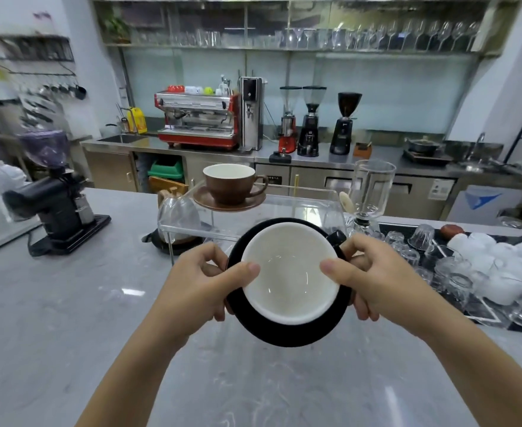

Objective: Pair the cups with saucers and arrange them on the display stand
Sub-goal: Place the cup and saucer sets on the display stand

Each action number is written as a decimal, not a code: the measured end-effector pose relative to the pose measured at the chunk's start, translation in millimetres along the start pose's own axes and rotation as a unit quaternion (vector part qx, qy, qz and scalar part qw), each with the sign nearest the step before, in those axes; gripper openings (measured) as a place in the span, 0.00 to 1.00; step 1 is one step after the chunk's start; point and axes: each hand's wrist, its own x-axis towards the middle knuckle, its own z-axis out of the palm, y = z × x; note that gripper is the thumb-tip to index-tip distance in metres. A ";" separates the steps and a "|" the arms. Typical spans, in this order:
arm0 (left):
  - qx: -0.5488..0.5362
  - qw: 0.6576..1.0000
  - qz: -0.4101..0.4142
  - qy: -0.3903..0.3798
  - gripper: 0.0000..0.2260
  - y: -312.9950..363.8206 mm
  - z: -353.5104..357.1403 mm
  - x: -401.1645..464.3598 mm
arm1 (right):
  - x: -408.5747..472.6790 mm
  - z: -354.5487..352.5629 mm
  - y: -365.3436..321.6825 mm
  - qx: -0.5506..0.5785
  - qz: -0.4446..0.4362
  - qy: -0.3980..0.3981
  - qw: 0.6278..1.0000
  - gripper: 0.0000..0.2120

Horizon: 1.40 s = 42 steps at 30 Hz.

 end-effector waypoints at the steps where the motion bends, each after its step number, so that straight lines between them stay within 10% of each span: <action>1: 0.005 1.000 0.004 0.000 0.28 3.0 -0.7 4.7 | 4.7 -2.5 -2.0 -0.002 -0.002 0.004 1.000 0.31; 42: 0.140 0.980 -0.112 -0.085 0.30 32.1 23.9 139.9 | 157.2 -73.9 1.1 -0.114 0.082 -0.027 0.990 0.26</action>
